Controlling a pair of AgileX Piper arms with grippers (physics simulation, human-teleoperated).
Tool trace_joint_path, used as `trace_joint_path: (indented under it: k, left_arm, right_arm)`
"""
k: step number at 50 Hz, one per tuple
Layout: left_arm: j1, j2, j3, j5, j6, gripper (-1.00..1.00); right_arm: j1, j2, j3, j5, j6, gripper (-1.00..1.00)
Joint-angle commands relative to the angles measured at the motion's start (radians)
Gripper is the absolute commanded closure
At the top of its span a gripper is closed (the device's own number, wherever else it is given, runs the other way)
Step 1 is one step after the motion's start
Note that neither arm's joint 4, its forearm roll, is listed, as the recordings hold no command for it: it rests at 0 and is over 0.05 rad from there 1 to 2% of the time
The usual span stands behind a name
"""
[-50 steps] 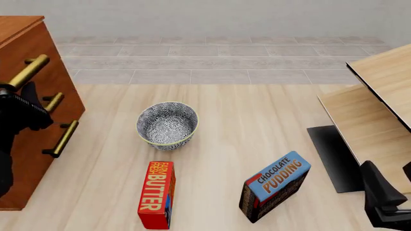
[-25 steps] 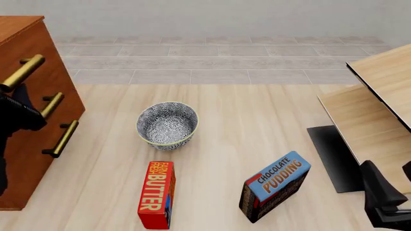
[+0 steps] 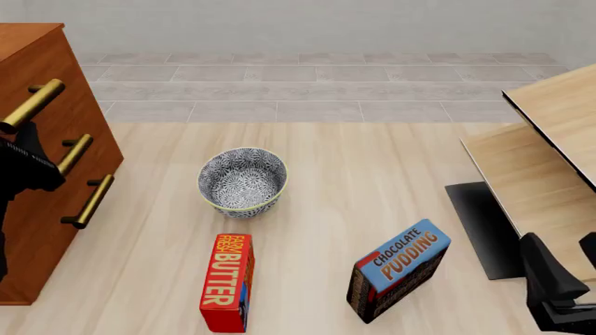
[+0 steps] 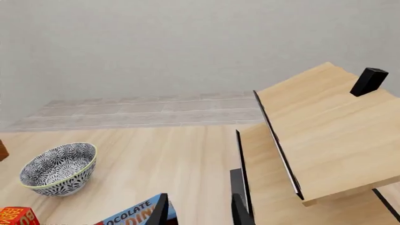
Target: Close the top drawer of the cabinet.
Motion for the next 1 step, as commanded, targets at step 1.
trace_joint_path:
  k: [1]
  left_arm:
    - [-0.012, -0.103, 0.161, -0.016, -0.154, -1.00]
  right_arm:
    - [0.025, 0.056, 0.000, -0.059, 0.056, -1.00]
